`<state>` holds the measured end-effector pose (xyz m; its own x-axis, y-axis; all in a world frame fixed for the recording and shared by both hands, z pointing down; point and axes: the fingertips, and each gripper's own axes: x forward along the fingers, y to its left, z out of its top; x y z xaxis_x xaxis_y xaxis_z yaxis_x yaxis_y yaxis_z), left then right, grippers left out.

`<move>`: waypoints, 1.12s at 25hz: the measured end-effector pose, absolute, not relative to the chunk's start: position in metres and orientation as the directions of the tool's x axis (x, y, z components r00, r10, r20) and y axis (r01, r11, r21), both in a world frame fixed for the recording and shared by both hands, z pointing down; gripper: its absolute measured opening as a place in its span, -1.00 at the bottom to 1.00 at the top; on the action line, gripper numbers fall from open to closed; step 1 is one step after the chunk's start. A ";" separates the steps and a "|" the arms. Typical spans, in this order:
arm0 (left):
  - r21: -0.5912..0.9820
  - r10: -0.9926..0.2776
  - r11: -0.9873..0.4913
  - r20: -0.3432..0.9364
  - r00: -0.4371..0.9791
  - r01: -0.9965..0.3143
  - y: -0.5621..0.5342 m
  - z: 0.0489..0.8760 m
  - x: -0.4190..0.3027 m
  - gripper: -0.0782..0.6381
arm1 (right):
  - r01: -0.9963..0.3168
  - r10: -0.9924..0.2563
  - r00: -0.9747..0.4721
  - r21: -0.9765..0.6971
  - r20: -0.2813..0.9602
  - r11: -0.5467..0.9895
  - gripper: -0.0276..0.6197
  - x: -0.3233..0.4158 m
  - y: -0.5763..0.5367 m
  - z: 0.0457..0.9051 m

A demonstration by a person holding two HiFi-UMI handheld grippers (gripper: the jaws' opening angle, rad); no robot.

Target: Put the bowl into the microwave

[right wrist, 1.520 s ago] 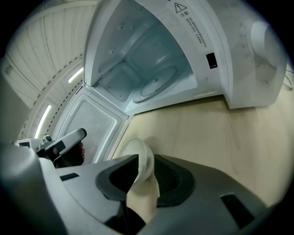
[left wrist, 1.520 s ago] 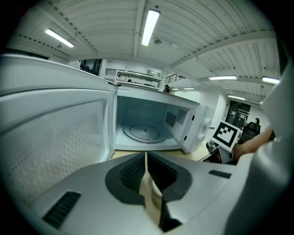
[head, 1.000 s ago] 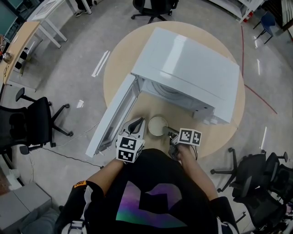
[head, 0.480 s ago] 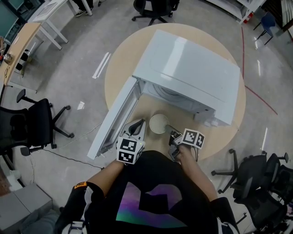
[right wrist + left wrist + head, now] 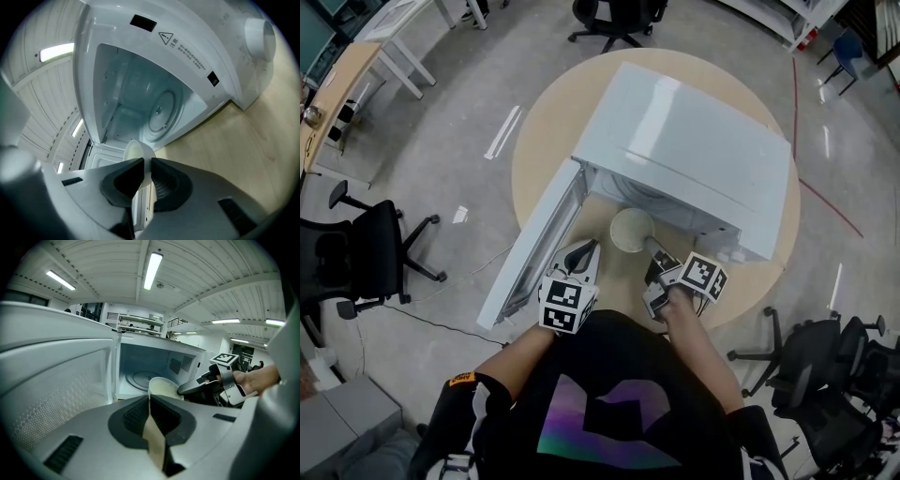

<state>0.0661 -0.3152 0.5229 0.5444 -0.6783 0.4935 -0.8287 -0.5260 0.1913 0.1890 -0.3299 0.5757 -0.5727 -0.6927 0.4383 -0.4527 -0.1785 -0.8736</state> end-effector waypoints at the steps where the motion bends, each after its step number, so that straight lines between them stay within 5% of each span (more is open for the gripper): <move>1: 0.192 -0.680 -0.527 0.490 0.546 -0.828 -0.317 0.522 0.067 -0.64 | -0.451 -0.697 -0.570 -0.874 0.436 -0.178 -0.73 0.188 -0.333 0.573; 28: 0.156 -0.735 -0.507 0.435 0.520 -0.847 -0.368 0.505 0.079 -0.65 | -0.372 -0.794 -0.459 -0.898 0.399 -0.237 -0.74 0.196 -0.374 0.562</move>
<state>0.0789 -0.3682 0.5048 0.5203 -0.7350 0.4348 -0.8474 -0.5073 0.1564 0.1955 -0.3739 0.5617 -0.4587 -0.7939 0.3992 -0.3717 -0.2367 -0.8977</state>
